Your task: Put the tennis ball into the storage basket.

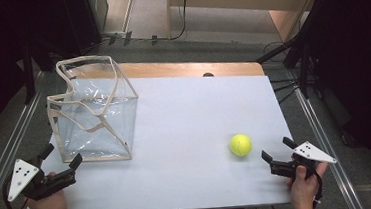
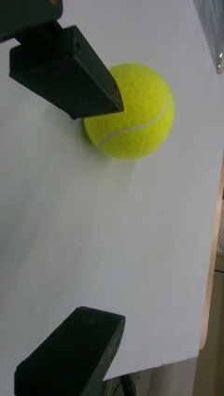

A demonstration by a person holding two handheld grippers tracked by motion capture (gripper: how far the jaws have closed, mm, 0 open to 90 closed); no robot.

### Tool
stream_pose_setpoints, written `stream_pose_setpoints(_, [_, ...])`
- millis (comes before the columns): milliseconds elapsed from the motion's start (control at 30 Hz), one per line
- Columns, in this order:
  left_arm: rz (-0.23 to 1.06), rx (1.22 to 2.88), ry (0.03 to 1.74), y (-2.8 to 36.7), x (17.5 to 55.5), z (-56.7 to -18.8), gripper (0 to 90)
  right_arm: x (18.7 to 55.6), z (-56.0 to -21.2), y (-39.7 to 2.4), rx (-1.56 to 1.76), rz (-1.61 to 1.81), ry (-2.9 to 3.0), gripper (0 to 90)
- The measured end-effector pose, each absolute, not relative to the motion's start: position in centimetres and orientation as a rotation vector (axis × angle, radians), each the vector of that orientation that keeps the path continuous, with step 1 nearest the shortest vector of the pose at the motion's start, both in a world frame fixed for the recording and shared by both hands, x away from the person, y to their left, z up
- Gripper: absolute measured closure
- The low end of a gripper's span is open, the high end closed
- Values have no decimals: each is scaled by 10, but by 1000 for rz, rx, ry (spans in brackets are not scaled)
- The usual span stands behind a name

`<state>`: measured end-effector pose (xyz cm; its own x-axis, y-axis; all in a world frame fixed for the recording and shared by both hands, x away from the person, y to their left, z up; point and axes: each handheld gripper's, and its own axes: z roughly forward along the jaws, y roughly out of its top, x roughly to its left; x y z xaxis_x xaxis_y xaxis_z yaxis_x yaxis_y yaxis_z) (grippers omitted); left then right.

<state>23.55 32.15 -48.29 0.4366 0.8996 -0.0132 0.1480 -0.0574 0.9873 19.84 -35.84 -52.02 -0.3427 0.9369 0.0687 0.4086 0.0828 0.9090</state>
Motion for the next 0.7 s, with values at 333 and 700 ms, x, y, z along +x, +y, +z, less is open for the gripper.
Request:
stream_pose_setpoints(333, [820,1500,971,322,235,-484,53,198,-520,-360,1326,1262,1776,14])
stream_pose_setpoints(700, [819,1489,968,322,233,-484,54,197,-516,-359,1287,1256,1811,80])
